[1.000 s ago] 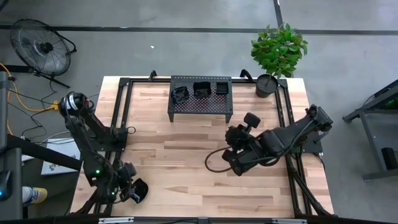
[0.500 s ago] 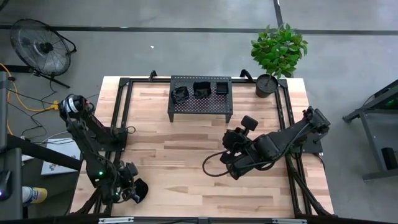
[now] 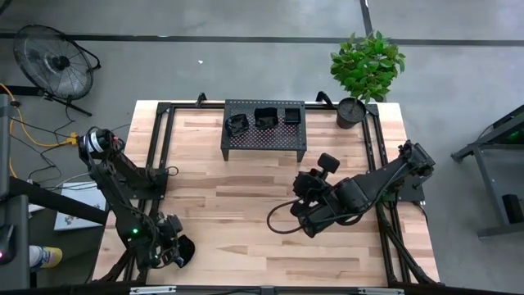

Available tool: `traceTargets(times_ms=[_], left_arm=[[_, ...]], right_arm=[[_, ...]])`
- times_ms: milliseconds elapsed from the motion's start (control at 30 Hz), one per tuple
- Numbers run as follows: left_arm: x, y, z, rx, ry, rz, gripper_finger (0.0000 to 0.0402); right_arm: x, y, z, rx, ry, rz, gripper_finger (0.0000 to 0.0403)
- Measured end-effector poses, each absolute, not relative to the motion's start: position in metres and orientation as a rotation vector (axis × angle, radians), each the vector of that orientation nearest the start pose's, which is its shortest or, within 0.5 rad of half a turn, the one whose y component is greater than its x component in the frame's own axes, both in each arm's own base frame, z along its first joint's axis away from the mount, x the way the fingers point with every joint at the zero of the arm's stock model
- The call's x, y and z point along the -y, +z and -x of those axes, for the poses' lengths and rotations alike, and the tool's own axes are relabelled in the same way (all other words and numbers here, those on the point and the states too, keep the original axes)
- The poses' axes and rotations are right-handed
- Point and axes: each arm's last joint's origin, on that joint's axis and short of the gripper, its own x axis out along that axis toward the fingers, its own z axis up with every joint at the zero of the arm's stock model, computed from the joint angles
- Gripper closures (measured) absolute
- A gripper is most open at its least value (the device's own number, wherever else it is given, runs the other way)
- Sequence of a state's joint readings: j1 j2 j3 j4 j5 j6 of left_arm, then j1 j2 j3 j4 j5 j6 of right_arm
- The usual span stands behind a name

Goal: Pick & Place Mini shaped plates
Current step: Stack the leaf shaped plate on top of the leaf shaped plate on the shelf

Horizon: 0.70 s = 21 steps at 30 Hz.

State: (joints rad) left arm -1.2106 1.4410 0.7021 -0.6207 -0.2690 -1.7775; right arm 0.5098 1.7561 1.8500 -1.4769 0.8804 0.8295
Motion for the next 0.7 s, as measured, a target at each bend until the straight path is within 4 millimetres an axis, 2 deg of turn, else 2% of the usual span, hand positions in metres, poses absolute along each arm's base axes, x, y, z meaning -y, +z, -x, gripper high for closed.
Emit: traceTargets(times_ms=[133, 433, 700], left_arm=[[0.2102, 0.1511, -0.0874, -1.232, 0.291, 0.578, 0.0282], [0.2106, 0.1513, -0.0876, -1.23, 0.261, 0.546, 0.0387], [0.2136, 0.1552, -0.0892, -1.217, 0.221, 0.517, 0.0399]], right_arm=[[-0.1381, 0.361, -0.2929, -0.822, -0.688, 0.144, 0.0336], [-0.1381, 0.361, -0.2929, -0.822, -0.688, 0.144, 0.0336], [-0.1381, 0.361, -0.2929, -0.822, -0.688, 0.144, 0.0336]])
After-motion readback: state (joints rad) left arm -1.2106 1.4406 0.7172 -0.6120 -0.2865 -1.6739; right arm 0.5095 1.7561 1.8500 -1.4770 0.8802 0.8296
